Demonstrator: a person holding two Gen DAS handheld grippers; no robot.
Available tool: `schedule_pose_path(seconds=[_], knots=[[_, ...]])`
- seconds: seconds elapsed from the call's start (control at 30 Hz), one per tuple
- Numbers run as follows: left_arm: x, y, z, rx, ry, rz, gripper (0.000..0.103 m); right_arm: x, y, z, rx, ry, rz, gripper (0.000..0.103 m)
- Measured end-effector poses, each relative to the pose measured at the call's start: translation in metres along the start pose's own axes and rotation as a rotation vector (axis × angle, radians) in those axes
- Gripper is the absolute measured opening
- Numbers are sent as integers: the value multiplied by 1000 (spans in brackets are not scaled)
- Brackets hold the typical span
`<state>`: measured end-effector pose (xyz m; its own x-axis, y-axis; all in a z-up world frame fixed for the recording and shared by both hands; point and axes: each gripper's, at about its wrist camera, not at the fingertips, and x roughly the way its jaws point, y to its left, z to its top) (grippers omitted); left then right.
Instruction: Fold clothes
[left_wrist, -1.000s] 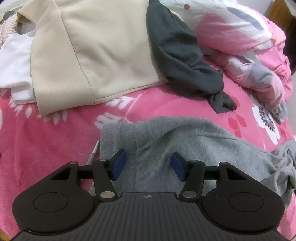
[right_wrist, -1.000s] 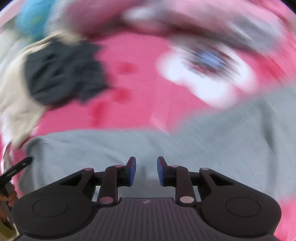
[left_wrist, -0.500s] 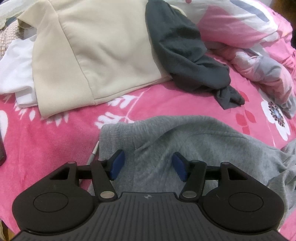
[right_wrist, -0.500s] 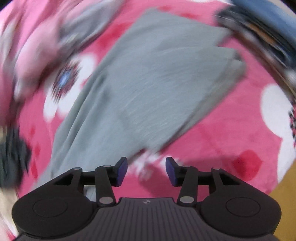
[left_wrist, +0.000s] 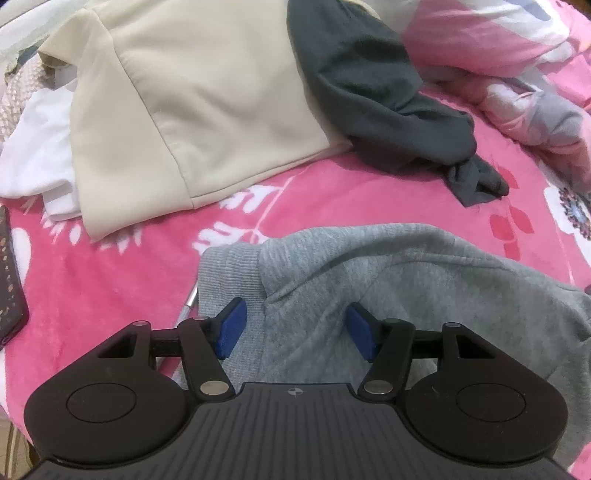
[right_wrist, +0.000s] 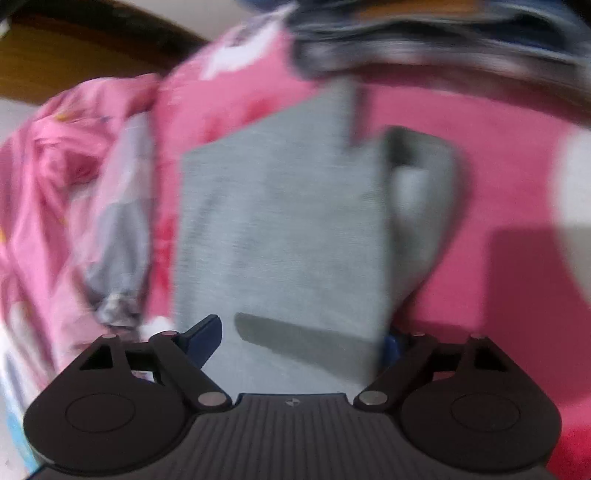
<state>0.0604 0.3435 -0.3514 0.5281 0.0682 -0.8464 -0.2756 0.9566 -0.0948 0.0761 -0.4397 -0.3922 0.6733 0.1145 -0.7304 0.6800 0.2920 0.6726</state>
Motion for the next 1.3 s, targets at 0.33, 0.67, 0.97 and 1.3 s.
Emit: schedule_pose_path(seconds=[0.33, 0.67, 0.97, 1.3], knots=[[3, -11, -1, 35, 7, 55, 63, 36, 27, 32, -181, -89, -32, 30], [5, -16, -1, 61, 12, 76, 64, -6, 86, 41, -701, -158, -303, 17], [5, -17, -3, 88, 5, 70, 64, 20, 51, 57, -590, -86, -463, 40], [4, -14, -5, 68, -19, 58, 65, -71, 107, -47, -914, -127, -573, 67]])
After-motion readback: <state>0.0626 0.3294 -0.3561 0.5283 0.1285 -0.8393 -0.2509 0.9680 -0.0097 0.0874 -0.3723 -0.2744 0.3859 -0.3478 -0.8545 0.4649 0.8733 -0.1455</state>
